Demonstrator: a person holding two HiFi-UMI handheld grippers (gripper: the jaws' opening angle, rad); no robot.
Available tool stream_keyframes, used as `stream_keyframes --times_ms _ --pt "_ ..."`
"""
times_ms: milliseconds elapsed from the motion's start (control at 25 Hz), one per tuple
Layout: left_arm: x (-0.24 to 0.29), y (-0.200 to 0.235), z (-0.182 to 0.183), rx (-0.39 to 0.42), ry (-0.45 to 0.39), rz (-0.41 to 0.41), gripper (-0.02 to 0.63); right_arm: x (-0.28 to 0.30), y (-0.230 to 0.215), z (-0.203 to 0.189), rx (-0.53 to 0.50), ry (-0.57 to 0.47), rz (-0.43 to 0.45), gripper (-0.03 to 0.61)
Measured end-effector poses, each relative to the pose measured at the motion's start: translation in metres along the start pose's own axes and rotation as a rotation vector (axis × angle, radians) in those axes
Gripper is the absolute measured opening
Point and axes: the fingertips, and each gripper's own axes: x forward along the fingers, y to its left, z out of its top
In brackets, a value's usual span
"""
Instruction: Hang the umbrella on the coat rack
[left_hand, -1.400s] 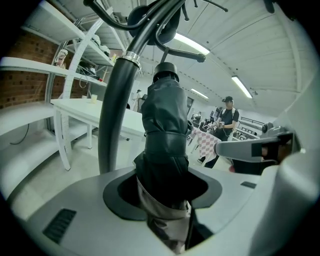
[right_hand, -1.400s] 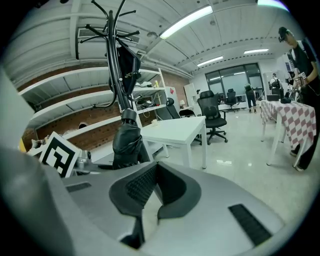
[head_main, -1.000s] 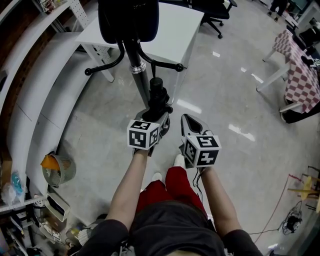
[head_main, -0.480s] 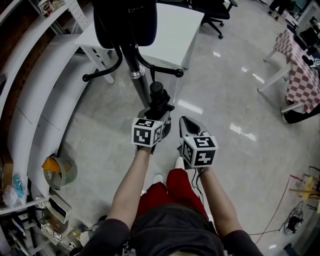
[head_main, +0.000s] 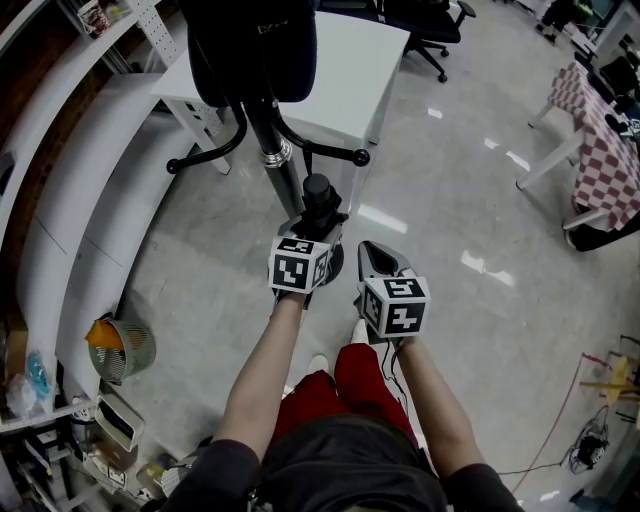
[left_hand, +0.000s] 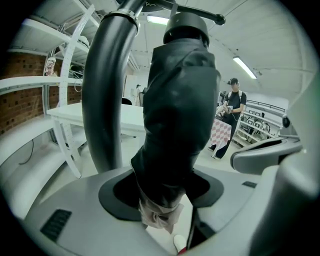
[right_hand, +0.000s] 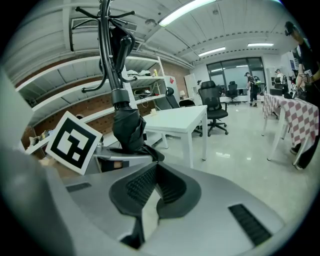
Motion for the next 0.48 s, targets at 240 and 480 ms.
stream_keyframes --times_ms 240,480 --pt "0.0035 0.0062 -0.0006 0.008 0.016 0.015 0.232 0.0013 0.0010 -0.0033 0.003 0.005 -0.006 0.017" --pt "0.0040 0.0115 0.0004 0.001 0.017 0.029 0.244 0.0024 -0.0005 -0.0025 0.004 0.004 -0.015 0.017"
